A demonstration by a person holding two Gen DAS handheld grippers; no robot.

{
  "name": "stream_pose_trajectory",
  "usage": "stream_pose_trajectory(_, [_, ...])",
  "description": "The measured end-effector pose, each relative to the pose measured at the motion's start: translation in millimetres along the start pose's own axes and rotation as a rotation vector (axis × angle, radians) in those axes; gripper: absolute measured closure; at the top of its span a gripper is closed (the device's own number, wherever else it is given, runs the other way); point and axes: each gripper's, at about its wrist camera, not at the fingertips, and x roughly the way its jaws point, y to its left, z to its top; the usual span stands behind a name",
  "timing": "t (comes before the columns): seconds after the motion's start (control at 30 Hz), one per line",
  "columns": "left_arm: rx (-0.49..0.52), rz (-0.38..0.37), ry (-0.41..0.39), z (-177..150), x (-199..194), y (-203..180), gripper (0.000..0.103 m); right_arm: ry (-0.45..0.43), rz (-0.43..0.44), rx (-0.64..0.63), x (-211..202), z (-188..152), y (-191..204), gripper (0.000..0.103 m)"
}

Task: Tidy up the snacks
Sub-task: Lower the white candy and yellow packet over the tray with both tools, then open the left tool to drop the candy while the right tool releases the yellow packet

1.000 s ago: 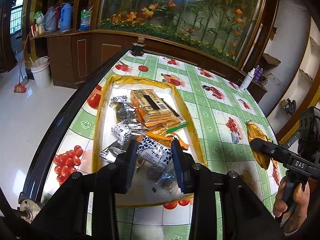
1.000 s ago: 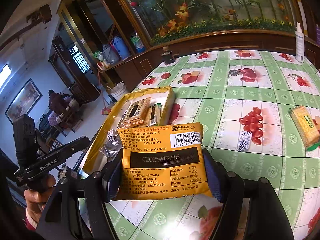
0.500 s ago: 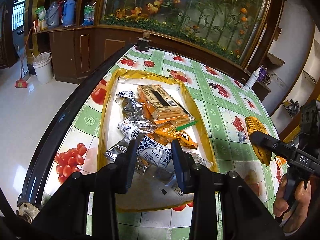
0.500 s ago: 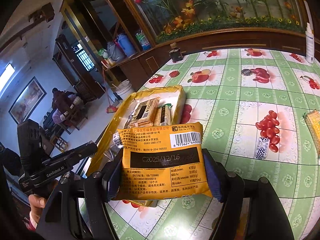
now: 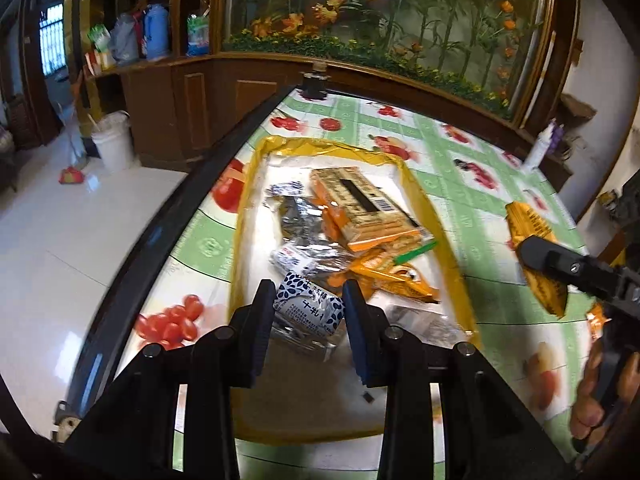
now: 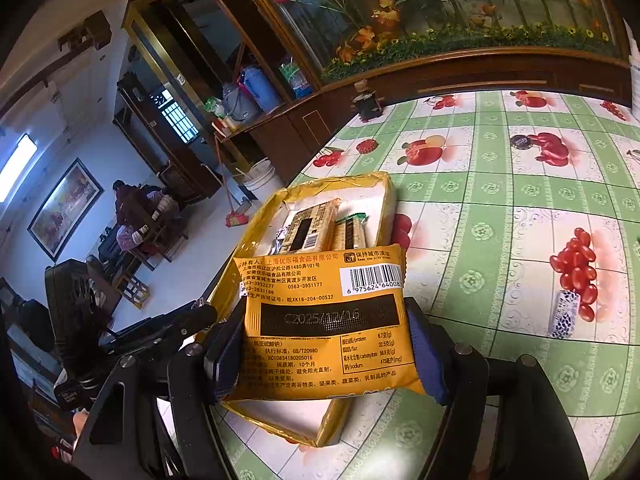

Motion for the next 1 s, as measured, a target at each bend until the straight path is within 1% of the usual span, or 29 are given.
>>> stream_pose_trajectory(0.1, [0.028, 0.049, -0.005, 0, 2, -3, 0.071, 0.007, 0.005, -0.006, 7, 3, 5, 0.030])
stream_pose_trajectory(0.23, [0.036, 0.074, -0.001, 0, 7, 0, 0.071, 0.019, 0.014, -0.018, 18, 6, 10, 0.030])
stream_pose_trajectory(0.47, [0.031, 0.086, 0.010, 2, 14, 6, 0.071, 0.032, 0.013, -0.031, 37, 12, 15, 0.030])
stream_pose_trajectory(0.73, [0.003, 0.081, 0.026, 14, 28, 8, 0.071, 0.030, -0.007, -0.051, 63, 31, 20, 0.030])
stream_pose_trajectory(1.0, [0.016, 0.094, 0.043, 18, 43, 2, 0.071, 0.049, -0.019, -0.065, 95, 47, 24, 0.030])
